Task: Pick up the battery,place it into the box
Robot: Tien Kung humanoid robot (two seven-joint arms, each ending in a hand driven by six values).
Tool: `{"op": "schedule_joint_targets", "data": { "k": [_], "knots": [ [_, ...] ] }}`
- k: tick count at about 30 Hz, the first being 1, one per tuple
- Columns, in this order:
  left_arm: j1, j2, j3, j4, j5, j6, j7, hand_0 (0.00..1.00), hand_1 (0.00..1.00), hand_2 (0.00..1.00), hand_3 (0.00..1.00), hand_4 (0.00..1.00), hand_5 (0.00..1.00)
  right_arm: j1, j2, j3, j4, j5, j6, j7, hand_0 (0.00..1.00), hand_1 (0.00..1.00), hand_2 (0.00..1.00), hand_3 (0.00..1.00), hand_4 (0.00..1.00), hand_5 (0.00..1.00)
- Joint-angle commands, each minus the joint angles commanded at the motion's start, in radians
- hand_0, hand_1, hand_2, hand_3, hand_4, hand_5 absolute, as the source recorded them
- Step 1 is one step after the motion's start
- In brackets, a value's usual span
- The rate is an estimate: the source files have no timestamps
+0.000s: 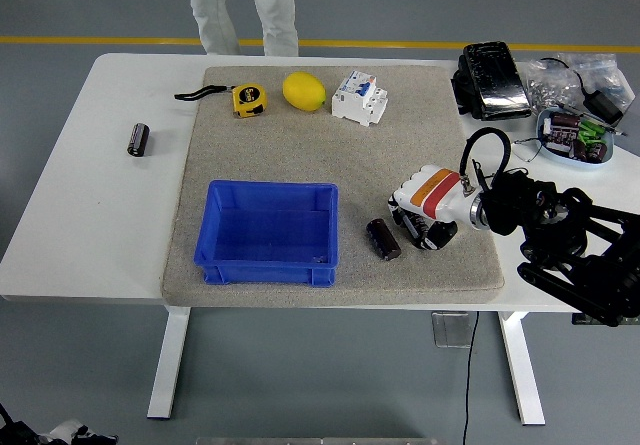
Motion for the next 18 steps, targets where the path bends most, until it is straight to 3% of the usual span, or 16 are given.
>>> {"op": "schedule_joint_targets", "data": {
  "k": [10,18],
  "knots": [
    [0.002,-0.001,0.002,-0.002,0.0,-0.005,0.002,0.739,0.707,0.752,0.623,0.639,0.532,0.004,-0.012,0.02,0.035,-0.006,0.007,-0.005,0.536,0.47,0.499,0.484,0.762,0.054],
    [0.006,0.0,-0.008,-0.001,0.014,-0.006,0.004,0.739,0.708,0.751,0.623,0.639,0.532,0.009,-0.024,0.083,0.171,0.025,-0.029,-0.034,0.543,0.471,0.501,0.483,0.754,0.055]
  ]
}}
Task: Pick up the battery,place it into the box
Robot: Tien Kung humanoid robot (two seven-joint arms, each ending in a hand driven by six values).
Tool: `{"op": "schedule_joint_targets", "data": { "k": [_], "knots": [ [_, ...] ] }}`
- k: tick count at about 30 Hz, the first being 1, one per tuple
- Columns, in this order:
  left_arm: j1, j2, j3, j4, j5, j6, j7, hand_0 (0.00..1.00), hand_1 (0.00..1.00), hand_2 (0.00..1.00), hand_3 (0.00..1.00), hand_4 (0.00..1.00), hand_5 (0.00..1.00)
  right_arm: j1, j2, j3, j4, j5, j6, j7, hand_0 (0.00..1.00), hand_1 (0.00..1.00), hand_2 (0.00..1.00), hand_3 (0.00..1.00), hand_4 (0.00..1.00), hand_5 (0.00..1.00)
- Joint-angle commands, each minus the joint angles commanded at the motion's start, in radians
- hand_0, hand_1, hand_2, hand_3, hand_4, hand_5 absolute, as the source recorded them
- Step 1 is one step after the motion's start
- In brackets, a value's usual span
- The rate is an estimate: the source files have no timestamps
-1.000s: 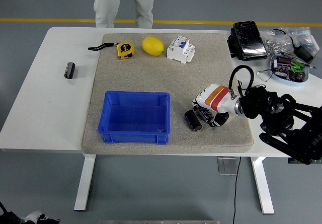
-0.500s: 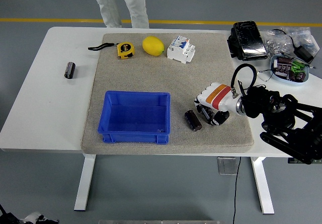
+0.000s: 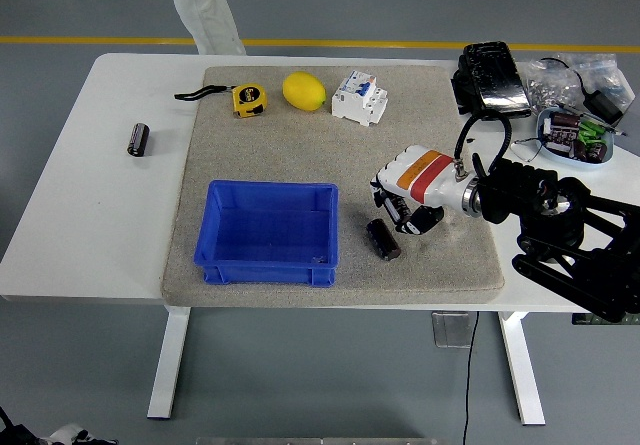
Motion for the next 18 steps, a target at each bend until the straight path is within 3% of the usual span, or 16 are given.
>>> {"op": "schedule_joint_targets", "data": {
  "k": [9,18],
  "knots": [
    [-0.005,0.002,0.007,-0.001,-0.008,-0.003,-0.004,0.739,0.708,0.752,0.622,0.639,0.533,0.039,0.047,-0.006,0.149,0.038,-0.028,-0.03,0.563,0.476,0.506,0.489,0.73,0.042],
    [-0.007,0.0,0.002,-0.001,-0.007,-0.004,0.003,0.739,0.708,0.752,0.621,0.639,0.533,0.082,0.163,-0.087,0.129,0.045,0.006,-0.056,0.579,0.506,0.533,0.498,0.723,0.072]
  ]
}}
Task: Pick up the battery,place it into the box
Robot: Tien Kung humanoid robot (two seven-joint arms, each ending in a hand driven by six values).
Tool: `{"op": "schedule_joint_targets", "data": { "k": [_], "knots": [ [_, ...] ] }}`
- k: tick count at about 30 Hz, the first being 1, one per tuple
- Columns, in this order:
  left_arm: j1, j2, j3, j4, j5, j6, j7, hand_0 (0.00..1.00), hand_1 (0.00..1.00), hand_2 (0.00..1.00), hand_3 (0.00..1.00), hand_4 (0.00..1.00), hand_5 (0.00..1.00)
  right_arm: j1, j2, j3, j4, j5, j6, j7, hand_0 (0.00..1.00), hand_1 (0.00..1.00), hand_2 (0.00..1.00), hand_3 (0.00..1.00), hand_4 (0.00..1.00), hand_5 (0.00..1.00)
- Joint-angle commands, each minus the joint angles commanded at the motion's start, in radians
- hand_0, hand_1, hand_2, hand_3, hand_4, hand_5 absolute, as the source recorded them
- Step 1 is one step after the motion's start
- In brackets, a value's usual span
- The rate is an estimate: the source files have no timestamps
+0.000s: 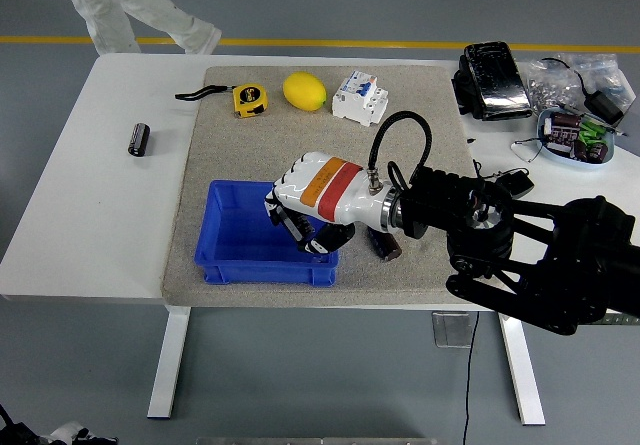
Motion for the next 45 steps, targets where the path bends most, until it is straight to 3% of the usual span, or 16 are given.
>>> {"op": "schedule_joint_targets", "data": {
  "k": [3,4,9,10,15,16,24,28,36,45],
  "knots": [
    [-0.002,0.001,0.0,0.0,0.0,0.001,0.001,0.739,0.708,0.752,0.621,0.639,0.533,0.011,0.022,-0.009,-0.021,0.001,0.0,-0.003,0.579,0.506,0.533,0.498,0.723,0.072],
    [-0.002,0.001,-0.001,0.0,0.0,0.001,0.001,0.739,0.706,0.752,0.62,0.639,0.533,0.014,0.027,-0.01,-0.026,0.001,0.0,-0.004,0.615,0.593,0.655,0.553,0.766,0.121],
    [-0.001,0.003,-0.01,0.003,0.009,0.004,0.004,0.739,0.706,0.752,0.62,0.639,0.533,0.022,0.034,-0.005,-0.038,0.003,-0.005,-0.001,0.615,0.593,0.655,0.553,0.766,0.121],
    [0.0,0.004,-0.013,0.003,0.012,0.004,0.005,0.739,0.706,0.752,0.619,0.639,0.533,0.023,0.034,-0.002,-0.039,0.003,-0.007,0.002,0.644,0.655,0.736,0.701,0.849,0.153],
    [0.0,0.005,-0.017,0.004,0.014,0.004,0.007,0.739,0.706,0.752,0.619,0.639,0.533,0.023,0.027,0.014,-0.041,0.007,-0.004,0.012,0.644,0.655,0.736,0.701,0.849,0.153],
    [0.0,0.006,-0.017,0.003,0.015,0.003,0.008,0.739,0.708,0.752,0.618,0.638,0.533,0.023,0.025,0.018,-0.042,0.007,-0.002,0.013,0.672,0.7,0.78,0.813,0.901,0.162],
    [-0.003,0.009,-0.008,0.0,0.004,-0.002,0.005,0.739,0.707,0.751,0.618,0.638,0.533,0.013,0.006,0.05,-0.041,0.013,0.015,0.014,0.682,0.705,0.781,0.82,0.913,0.17],
    [-0.004,0.01,0.0,0.001,-0.006,-0.002,0.0,0.739,0.708,0.751,0.617,0.638,0.533,0.005,-0.037,0.096,-0.025,0.006,0.045,0.008,0.673,0.695,0.757,0.798,0.924,0.184],
    [0.011,0.009,-0.026,0.007,0.024,0.005,0.007,0.738,0.707,0.751,0.616,0.638,0.533,-0.012,-0.161,0.164,0.034,0.03,0.144,-0.016,0.664,0.681,0.745,0.775,0.951,0.199],
    [0.007,0.008,-0.008,0.003,0.006,0.001,0.001,0.739,0.706,0.751,0.616,0.638,0.533,-0.058,-0.213,0.122,0.045,0.026,0.216,-0.022,0.666,0.68,0.739,0.786,0.978,0.207]
  ]
}}
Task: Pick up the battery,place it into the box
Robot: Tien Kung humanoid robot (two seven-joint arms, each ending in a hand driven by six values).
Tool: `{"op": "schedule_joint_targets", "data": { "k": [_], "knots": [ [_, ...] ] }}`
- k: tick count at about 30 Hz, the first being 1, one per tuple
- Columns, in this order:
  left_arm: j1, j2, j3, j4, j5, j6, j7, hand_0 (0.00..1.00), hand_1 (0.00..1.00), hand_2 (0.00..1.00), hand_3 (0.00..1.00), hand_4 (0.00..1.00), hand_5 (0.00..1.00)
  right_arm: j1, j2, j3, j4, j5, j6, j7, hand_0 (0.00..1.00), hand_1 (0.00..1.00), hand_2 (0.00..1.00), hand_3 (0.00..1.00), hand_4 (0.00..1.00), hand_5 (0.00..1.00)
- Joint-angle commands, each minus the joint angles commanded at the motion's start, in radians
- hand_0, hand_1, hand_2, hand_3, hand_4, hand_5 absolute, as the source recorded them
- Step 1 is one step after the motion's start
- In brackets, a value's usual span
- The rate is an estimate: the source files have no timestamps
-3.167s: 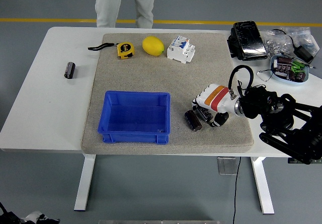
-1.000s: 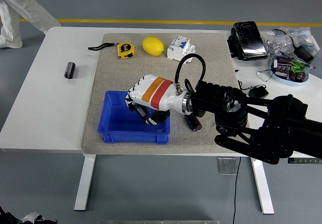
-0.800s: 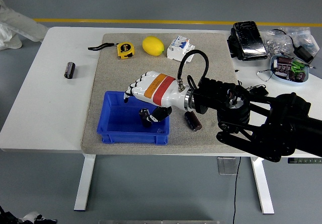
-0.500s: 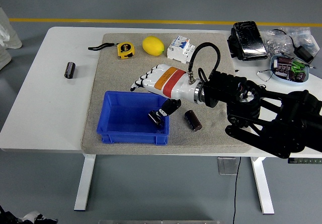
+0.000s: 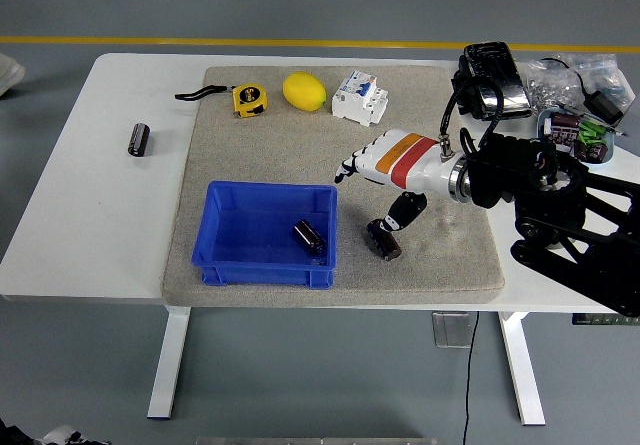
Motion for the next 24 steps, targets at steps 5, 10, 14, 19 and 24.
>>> {"op": "schedule_joint_targets", "data": {
  "k": [5,10,14,19,24],
  "knots": [
    [-0.002,-0.001,0.01,-0.002,-0.01,-0.003,-0.004,0.738,0.707,0.751,0.617,0.638,0.533,-0.017,0.015,-0.03,-0.035,-0.011,0.011,0.0,0.667,0.678,0.739,0.783,0.985,0.206],
    [0.004,-0.004,0.003,-0.002,-0.002,-0.001,-0.003,0.738,0.708,0.751,0.616,0.637,0.533,-0.026,0.035,-0.052,-0.082,-0.027,0.009,0.0,0.675,0.681,0.743,0.794,0.992,0.214],
    [0.01,-0.007,-0.013,0.001,0.019,0.001,0.002,0.738,0.707,0.751,0.616,0.636,0.534,-0.027,0.053,-0.06,-0.121,-0.028,-0.004,0.008,0.673,0.679,0.744,0.792,0.997,0.218],
    [0.01,-0.008,-0.015,0.001,0.024,0.002,0.001,0.738,0.708,0.751,0.617,0.636,0.534,-0.03,0.074,-0.065,-0.165,-0.017,-0.01,0.01,0.672,0.682,0.743,0.793,0.998,0.237],
    [0.003,-0.008,-0.004,0.0,0.01,0.0,-0.003,0.738,0.708,0.751,0.617,0.636,0.534,-0.031,0.085,-0.071,-0.195,-0.011,-0.022,0.013,0.672,0.682,0.743,0.793,0.998,0.237]
  ]
}}
